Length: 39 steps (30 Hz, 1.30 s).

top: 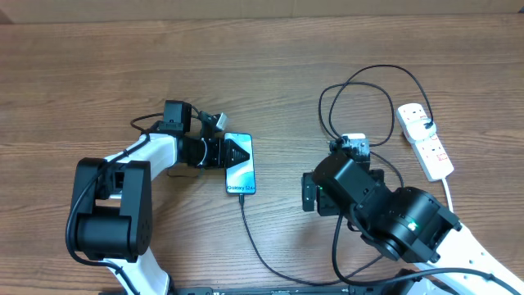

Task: Plug charger to phone and switch on socket
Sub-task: 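Open the left gripper and withdraw it from the phone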

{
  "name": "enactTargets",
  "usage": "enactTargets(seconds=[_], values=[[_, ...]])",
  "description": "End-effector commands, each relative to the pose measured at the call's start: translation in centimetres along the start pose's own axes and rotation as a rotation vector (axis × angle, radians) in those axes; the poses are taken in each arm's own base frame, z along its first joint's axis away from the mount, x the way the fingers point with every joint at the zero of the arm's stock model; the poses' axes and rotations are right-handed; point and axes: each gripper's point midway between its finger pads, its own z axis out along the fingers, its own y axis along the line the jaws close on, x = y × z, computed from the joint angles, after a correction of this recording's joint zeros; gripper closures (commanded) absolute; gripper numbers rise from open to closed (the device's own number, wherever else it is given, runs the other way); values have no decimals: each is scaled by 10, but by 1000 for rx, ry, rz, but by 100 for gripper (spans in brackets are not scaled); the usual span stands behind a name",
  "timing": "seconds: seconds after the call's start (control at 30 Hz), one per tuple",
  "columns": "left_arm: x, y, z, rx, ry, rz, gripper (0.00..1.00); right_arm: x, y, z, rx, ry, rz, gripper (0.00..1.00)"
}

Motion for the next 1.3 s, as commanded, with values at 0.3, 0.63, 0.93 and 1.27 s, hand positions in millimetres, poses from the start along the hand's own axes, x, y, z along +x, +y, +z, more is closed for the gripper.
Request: enactTargets(seconds=[0.3,0.63,0.93,1.27], values=[[-15,14,-4,-96,-27,42,43,-21,13,-5,-53,-80,57,0],[-28,7,-10,-95,-36,35,35,-22,16,2,-46,-71,53,0],[-27,7,-13,-100,-25,18,25,-19,19,15,-16,-40,39,0],[-46,10,-98,-333,57,-162,0,-29,28,15,-51,-77,56,3]])
